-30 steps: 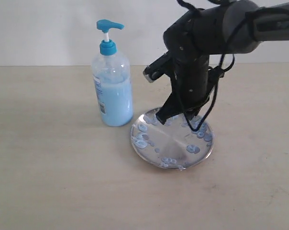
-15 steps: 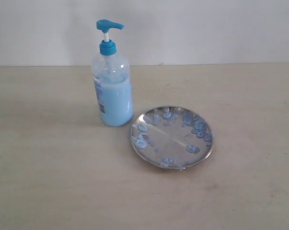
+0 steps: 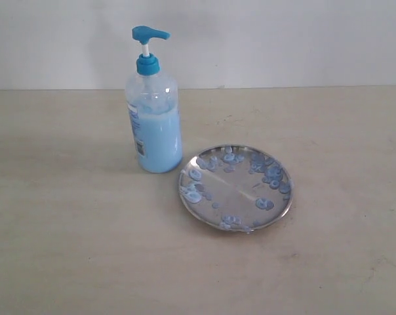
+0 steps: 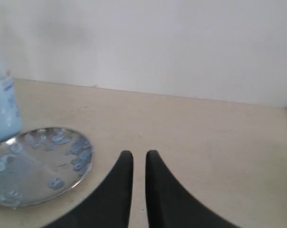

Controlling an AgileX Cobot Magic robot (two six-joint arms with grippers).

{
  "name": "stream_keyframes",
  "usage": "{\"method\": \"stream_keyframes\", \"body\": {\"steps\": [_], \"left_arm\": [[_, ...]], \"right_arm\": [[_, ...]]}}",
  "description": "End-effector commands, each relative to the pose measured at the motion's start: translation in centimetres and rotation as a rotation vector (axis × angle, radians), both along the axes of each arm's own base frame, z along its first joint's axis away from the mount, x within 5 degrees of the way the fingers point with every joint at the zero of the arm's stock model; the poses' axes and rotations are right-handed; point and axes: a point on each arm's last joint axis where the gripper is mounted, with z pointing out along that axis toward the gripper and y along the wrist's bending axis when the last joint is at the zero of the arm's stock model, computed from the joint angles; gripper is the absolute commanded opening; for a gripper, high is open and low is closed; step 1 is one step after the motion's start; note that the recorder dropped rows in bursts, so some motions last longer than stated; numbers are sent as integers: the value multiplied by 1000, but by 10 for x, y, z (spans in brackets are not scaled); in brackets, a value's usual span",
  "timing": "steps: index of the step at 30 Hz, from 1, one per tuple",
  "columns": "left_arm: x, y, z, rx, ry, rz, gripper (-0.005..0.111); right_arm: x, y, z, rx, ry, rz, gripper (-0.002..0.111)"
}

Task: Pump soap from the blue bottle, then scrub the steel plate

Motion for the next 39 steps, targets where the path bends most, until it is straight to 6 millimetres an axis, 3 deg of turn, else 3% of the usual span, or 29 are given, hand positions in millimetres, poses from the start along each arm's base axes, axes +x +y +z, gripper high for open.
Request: {"method": "stream_keyframes", "body": {"steps": [1, 8, 10, 12, 17, 20, 24, 29, 39], "left_arm": [[0, 0, -1, -11, 0, -2, 4], [0, 0, -1, -10, 2, -3, 4], [0, 0, -1, -10, 2, -3, 4], [0, 0, -1, -11, 1, -2, 4], [0, 0, -1, -11, 1, -2, 4], [0, 0, -1, -11, 1, -2, 4], [0, 0, -1, -11, 1, -2, 4], [0, 0, -1, -11, 1, -2, 4], [0, 0, -1, -11, 1, -2, 4]], "right_arm": [[-2, -1, -1, 32, 0, -85, 0], [-1, -1, -7, 20, 18, -85, 0], [3, 2, -25, 58, 91, -64, 0], [10, 8, -36, 14, 42, 6, 0], [14, 21, -78, 153, 164, 110, 0], [16, 20, -73, 42, 99, 116, 0], [16, 19, -72, 188, 85, 50, 0], [17, 13, -72, 13, 81, -19, 0], [17, 12, -72, 40, 79, -34, 0]]}}
